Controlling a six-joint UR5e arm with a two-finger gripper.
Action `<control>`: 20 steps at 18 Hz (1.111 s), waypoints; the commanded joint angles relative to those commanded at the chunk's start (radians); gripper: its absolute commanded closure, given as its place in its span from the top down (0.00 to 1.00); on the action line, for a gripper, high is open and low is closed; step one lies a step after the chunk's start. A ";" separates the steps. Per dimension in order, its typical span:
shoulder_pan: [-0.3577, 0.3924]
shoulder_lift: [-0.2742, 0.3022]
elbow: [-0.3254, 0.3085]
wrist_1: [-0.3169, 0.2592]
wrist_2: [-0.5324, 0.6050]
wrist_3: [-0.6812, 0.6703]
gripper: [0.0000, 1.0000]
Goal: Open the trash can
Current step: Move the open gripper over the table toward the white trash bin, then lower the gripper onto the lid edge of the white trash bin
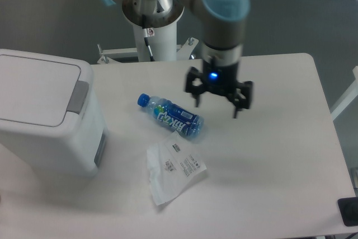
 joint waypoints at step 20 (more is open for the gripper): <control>-0.170 0.029 -0.012 0.048 -0.109 -0.637 1.00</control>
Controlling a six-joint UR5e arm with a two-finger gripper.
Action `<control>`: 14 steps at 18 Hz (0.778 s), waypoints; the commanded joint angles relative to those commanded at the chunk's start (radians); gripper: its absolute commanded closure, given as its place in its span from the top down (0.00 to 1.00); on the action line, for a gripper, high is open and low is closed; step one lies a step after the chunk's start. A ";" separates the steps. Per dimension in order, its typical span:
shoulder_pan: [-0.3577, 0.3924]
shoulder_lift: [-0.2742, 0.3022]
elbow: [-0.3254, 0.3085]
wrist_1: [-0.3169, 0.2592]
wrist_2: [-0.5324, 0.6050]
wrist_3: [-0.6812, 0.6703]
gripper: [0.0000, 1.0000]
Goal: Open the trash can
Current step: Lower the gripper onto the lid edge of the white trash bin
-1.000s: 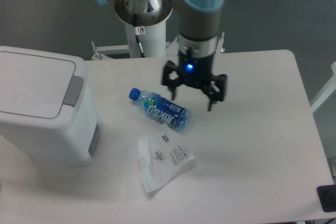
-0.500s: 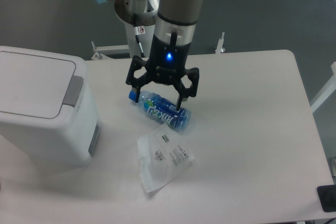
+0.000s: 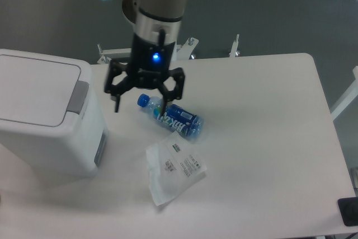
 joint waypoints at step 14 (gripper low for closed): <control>-0.035 0.021 -0.046 0.009 -0.008 0.000 1.00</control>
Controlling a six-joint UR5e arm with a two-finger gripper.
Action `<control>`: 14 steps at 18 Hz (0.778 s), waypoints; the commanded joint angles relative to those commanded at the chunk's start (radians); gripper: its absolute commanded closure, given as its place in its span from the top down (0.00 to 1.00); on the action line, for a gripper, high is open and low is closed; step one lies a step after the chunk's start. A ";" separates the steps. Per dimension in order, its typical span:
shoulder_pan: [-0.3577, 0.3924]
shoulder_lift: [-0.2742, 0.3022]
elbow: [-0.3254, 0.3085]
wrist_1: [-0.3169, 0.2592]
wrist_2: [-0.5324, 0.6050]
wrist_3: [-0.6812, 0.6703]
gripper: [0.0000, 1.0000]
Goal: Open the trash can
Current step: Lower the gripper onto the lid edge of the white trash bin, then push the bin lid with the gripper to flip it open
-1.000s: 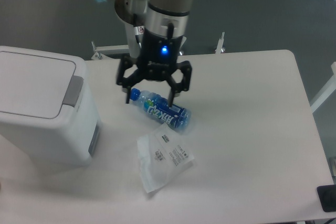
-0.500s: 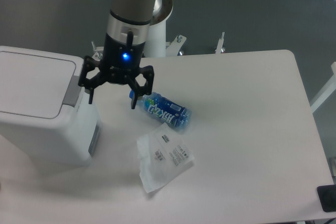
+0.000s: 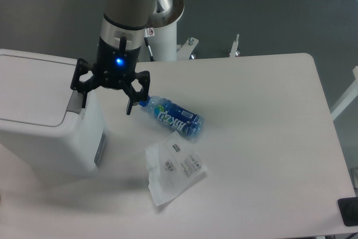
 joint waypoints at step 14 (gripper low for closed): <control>-0.018 0.000 -0.003 -0.003 -0.011 -0.006 1.00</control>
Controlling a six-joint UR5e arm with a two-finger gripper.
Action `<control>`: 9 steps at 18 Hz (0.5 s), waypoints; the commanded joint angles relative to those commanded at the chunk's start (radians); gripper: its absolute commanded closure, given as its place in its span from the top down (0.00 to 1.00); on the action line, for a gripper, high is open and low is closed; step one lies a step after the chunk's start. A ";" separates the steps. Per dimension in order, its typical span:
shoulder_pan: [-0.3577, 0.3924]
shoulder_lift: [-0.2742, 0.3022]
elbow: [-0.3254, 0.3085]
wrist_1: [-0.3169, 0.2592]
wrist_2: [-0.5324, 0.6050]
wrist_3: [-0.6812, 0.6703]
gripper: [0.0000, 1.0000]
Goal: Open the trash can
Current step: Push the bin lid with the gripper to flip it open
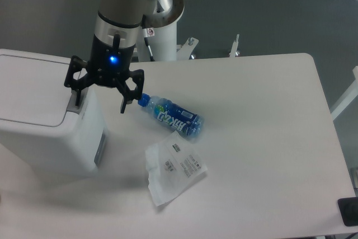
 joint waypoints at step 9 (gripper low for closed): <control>0.002 0.002 -0.011 0.000 0.002 0.003 1.00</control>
